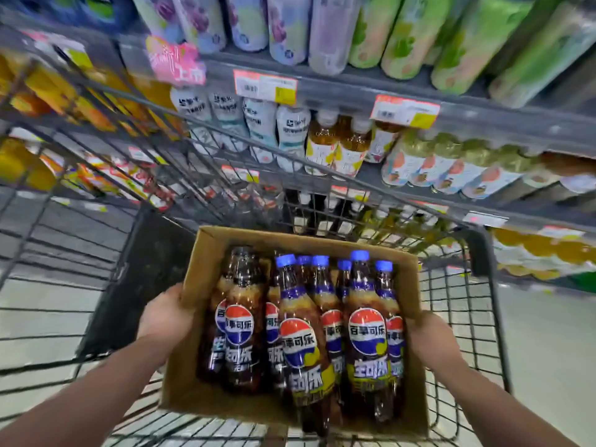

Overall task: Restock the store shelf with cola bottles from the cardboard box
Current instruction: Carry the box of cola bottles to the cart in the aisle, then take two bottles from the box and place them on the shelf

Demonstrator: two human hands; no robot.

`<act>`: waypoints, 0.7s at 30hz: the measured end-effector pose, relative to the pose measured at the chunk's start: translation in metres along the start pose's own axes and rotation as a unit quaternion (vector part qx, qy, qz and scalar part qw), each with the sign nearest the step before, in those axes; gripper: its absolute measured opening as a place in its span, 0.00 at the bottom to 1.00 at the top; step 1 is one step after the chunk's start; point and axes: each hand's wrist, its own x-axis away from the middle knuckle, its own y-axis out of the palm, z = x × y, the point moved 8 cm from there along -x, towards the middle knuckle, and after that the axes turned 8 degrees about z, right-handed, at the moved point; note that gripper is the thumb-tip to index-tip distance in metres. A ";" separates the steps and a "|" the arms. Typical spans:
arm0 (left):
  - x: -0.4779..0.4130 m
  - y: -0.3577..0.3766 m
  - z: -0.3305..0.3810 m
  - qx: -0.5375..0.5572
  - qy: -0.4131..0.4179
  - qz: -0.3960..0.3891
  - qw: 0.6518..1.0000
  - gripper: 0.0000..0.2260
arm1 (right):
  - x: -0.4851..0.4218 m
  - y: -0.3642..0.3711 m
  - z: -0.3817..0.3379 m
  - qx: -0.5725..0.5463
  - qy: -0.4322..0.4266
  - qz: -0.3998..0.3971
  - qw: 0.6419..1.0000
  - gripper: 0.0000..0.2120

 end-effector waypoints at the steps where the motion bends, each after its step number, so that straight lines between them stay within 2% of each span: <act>1: -0.006 0.006 -0.003 -0.002 -0.007 0.000 1.000 0.14 | -0.004 0.007 0.001 0.004 0.006 -0.002 1.000 0.15; 15: -0.069 0.072 -0.026 -0.057 -0.011 -0.018 0.998 0.11 | -0.050 0.059 0.002 0.029 0.042 -0.014 0.999 0.14; 21: -0.079 0.092 -0.045 -0.066 -0.028 -0.020 0.997 0.14 | -0.054 0.064 -0.007 0.049 0.036 -0.011 0.998 0.14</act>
